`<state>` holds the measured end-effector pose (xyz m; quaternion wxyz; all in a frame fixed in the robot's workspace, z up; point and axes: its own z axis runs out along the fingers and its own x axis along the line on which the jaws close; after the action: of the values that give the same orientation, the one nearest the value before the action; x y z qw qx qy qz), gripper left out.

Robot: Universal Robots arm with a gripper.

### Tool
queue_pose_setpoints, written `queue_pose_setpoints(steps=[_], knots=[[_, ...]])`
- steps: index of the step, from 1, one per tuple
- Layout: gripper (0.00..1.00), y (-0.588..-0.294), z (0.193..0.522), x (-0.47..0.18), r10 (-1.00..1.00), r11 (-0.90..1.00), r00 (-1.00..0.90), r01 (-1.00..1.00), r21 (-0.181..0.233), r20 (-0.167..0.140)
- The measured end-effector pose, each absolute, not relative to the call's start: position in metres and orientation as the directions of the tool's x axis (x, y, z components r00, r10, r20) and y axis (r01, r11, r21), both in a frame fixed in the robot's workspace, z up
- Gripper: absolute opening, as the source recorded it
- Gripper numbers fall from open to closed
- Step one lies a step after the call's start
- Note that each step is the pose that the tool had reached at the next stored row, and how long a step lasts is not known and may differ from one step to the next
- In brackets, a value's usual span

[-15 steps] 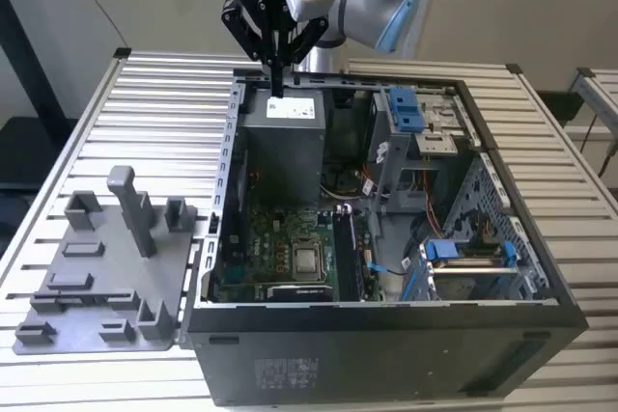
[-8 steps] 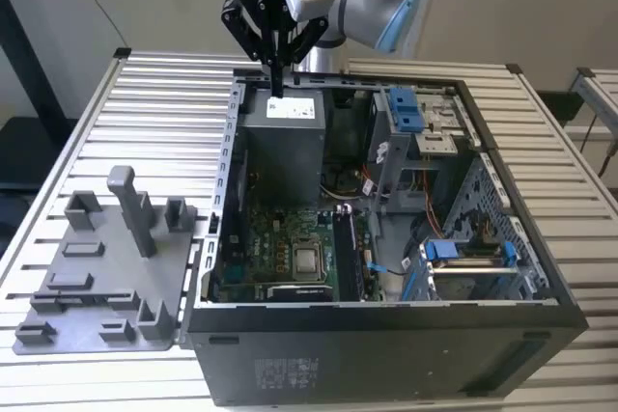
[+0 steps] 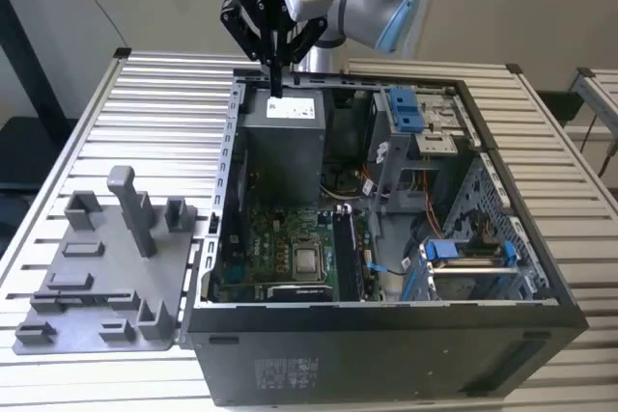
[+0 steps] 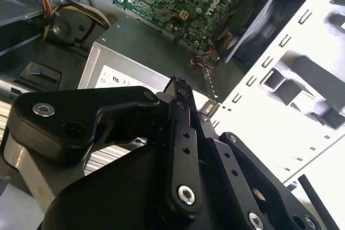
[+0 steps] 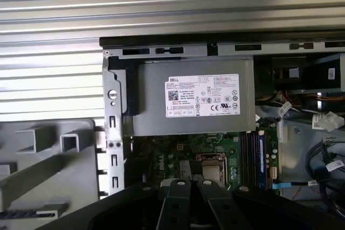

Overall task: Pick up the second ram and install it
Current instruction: 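Reach for the second ram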

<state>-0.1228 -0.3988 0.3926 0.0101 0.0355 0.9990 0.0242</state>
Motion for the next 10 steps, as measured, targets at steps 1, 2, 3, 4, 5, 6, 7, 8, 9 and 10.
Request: queue_pose_setpoints(steps=[1,2,3,4,5,6,7,8,9,10], knots=[[0.11,-0.399,0.393,-0.124,0.071,0.996,-0.997,0.07,0.049,-0.018],[0.11,-0.399,0.393,-0.125,0.071,0.996,-0.997,0.07,0.049,-0.018],[0.11,-0.399,0.393,-0.126,0.071,0.996,-0.997,0.07,0.049,-0.018],[0.11,-0.399,0.393,-0.128,0.071,0.996,-0.997,0.07,0.049,-0.018],[0.11,-0.399,0.393,-0.129,0.071,0.996,-0.997,0.07,0.049,-0.018],[0.11,-0.399,0.393,-0.131,0.071,0.996,-0.997,0.07,0.049,-0.019],[0.11,-0.399,0.393,-0.133,0.071,0.996,-0.997,0.07,0.049,-0.018],[0.11,-0.399,0.393,-0.135,0.071,0.996,-0.997,0.07,0.049,-0.018],[0.11,-0.399,0.393,-0.136,0.071,0.996,-0.997,0.07,0.049,-0.018],[0.11,-0.399,0.393,-0.138,0.071,0.996,-0.997,0.07,0.049,-0.018]])
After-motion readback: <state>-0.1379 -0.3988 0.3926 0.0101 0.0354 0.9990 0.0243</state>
